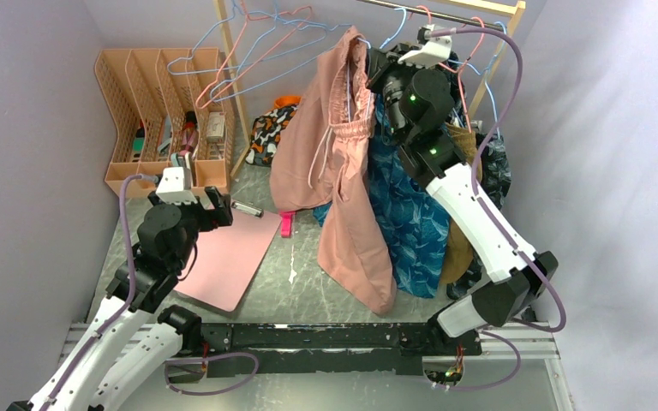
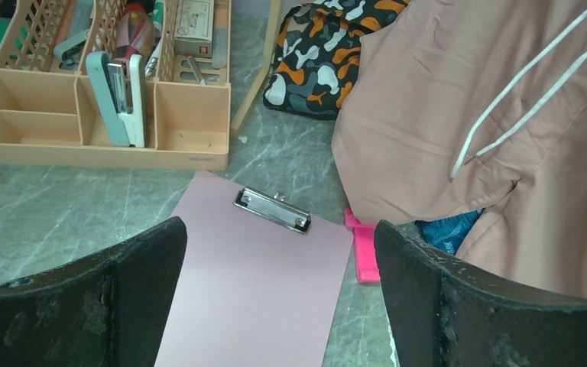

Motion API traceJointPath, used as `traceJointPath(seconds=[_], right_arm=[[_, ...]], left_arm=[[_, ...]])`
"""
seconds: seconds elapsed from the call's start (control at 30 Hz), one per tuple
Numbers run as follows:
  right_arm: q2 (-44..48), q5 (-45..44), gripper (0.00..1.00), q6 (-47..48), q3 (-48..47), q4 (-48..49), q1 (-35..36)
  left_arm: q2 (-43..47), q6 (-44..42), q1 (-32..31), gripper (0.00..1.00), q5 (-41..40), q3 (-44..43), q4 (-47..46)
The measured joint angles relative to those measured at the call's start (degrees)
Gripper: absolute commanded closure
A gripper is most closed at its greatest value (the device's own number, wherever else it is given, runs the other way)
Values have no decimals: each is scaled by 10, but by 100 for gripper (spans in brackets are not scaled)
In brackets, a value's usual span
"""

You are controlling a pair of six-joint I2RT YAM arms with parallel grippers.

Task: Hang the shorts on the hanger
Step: Place the hanger at the clothesline.

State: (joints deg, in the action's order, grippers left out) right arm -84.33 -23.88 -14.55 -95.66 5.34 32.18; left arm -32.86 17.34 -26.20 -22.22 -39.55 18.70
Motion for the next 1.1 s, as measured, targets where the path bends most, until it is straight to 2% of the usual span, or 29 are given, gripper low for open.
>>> traceJointPath(seconds=[0.23, 0.4, 0.7, 0.87, 0.97, 1.1], right_arm=[[-15, 7, 100, -6, -10, -14, -2], [10, 24, 100, -11, -21, -72, -2], [0, 36, 100, 2, -137, -141, -3], [-6, 41, 100, -19, -145, -160, -3], [-8, 37, 100, -37, -151, -199, -3], [-10, 0, 100, -58, -177, -269, 12]], left_arm=[[-1, 0, 0, 5, 0, 0, 0], [7, 0, 0, 5, 0, 0, 0], [0, 0, 0, 5, -1, 0, 0], [15, -7, 0, 6, 5, -2, -1], [9, -15, 0, 7, 33, -47, 9], [-30, -18, 0, 8, 97, -166, -8]])
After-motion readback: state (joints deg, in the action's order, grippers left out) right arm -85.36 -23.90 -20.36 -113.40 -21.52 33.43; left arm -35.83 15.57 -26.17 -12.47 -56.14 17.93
